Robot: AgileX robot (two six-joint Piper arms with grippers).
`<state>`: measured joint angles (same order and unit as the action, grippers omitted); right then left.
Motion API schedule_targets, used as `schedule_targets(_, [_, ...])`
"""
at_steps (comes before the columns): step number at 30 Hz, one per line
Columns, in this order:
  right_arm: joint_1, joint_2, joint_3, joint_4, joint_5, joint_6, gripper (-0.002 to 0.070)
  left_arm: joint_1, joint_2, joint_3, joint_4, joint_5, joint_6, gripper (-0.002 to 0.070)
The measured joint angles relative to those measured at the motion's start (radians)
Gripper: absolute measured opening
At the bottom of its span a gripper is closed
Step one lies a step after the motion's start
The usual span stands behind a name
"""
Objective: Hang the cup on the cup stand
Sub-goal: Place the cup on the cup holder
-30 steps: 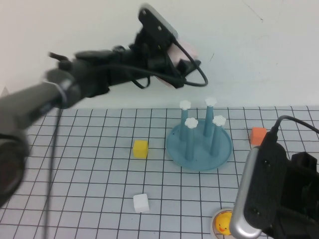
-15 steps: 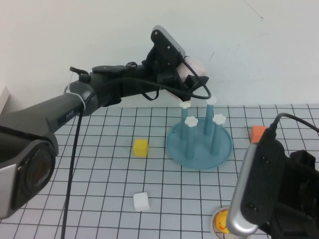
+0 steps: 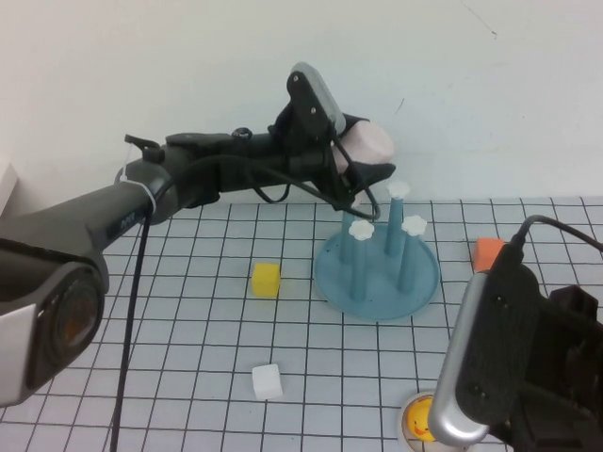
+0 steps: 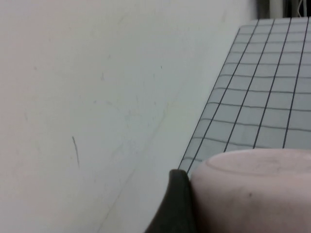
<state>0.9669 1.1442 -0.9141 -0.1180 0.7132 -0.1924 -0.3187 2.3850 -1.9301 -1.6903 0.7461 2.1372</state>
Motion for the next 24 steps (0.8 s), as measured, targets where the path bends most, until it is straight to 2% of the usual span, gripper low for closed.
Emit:
schedule_targets(13, [0.000,0.000,0.000,0.011,0.002,0.002,-0.0001,0.025,0.056,-0.006,0.006,0.052,0.024,0.0572])
schedule_targets(20, [0.000,0.000,0.000,0.015,0.004,0.002,-0.0001,0.069,0.059,-0.039,0.014,0.344,-0.064,0.0572])
schedule_targets(24, [0.000,0.000,0.000,0.020,0.004,0.003,-0.0001,0.107,0.060,-0.068,0.018,0.350,-0.074,0.0570])
